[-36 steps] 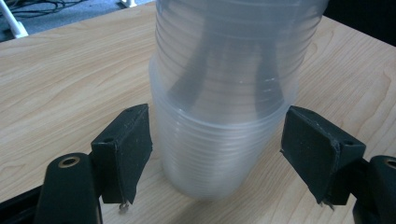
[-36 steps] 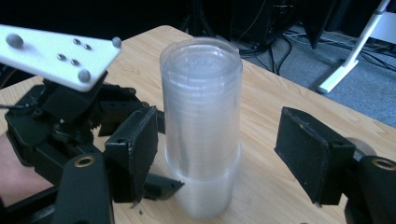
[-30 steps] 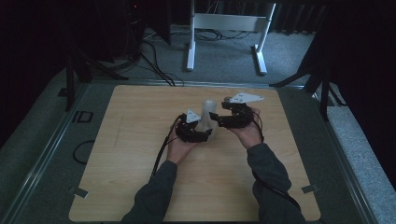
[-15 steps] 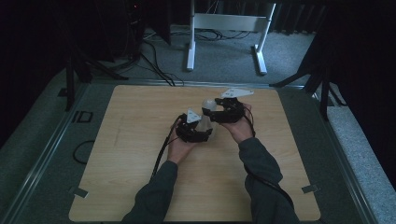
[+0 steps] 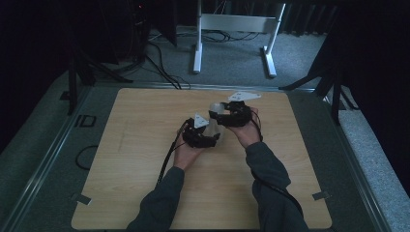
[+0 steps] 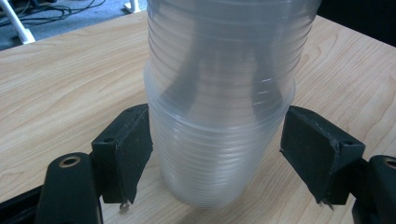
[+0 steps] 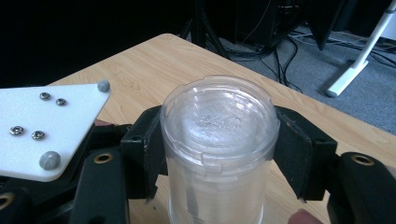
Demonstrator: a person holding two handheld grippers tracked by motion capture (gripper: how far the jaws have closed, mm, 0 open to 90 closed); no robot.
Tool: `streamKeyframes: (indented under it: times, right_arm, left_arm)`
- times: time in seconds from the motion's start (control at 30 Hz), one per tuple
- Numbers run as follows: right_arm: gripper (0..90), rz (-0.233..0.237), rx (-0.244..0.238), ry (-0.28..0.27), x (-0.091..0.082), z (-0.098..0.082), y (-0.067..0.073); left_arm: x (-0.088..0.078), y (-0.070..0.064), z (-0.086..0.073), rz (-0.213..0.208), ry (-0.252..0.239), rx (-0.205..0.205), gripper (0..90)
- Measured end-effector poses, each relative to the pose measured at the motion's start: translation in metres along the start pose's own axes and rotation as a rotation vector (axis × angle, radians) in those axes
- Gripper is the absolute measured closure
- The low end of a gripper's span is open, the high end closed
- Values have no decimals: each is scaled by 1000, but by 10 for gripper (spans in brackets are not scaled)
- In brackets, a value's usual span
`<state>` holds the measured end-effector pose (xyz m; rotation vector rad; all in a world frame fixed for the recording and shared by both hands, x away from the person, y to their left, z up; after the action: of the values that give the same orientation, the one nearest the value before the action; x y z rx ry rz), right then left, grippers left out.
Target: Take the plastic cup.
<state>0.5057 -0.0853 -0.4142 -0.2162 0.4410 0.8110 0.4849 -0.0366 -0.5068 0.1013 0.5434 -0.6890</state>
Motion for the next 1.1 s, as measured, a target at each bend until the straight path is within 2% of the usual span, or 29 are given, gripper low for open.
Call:
streamKeyframes:
  times: [0.3,0.63,0.87,0.97,1.1]
  right_arm:
    - [386,3,2,-9,-2,2,0]
    - [387,13,11,-18,-4,6,0]
    - [390,16,15,-13,-2,4,0]
    - [391,20,20,-13,-2,4,0]
    - [392,24,27,-13,-2,4,0]
  left_arm:
    - [0,0,-1,1,5,2,252]
    - [-3,0,6,-3,-41,-2,224]
    - [-1,1,6,1,-47,1,214]
    - [-1,-1,9,10,-65,24,212]
    - [0,0,9,13,-60,20,213]
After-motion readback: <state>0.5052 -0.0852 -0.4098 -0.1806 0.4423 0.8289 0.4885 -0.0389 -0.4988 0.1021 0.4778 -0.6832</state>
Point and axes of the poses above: each handheld gripper's, and its own axes: x roughly forward along the jaws, z roughly out of its top, y roughly to its left, the point moved 10 cm from there along x, roughly forward along the jaws, and after that the axes turned 3 degrees about -x, right-handed, at the moved point
